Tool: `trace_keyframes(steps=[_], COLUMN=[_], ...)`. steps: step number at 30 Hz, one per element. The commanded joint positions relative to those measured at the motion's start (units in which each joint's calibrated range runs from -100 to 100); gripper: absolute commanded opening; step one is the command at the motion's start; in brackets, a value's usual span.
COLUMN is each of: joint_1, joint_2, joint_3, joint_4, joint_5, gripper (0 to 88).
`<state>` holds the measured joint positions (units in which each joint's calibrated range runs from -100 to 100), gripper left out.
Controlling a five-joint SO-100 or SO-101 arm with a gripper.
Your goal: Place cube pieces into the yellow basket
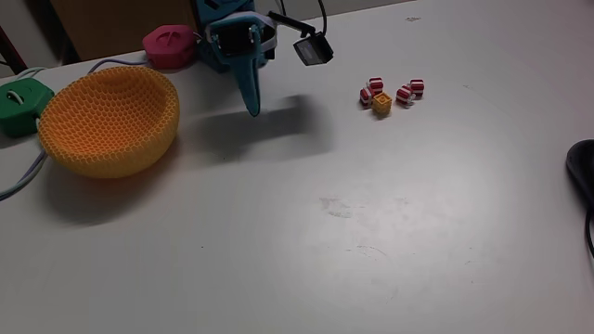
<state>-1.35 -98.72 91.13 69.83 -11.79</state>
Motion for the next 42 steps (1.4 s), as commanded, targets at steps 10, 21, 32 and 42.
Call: trace_keyframes(steps=[10,21,32,42], joint_1=[-36.5,-50.8,-53.2,-58.3], joint_2=[33.5,47.7,58.5,58.7], joint_3=[-14.7,-11.9,-12.0,-11.5], joint_4=[-24.4,-41.2,-53.5,-55.7], joint_5=[-41.7,-49.6,-49.9,-51.6], gripper=[13.4,15.8,15.7,22.2])
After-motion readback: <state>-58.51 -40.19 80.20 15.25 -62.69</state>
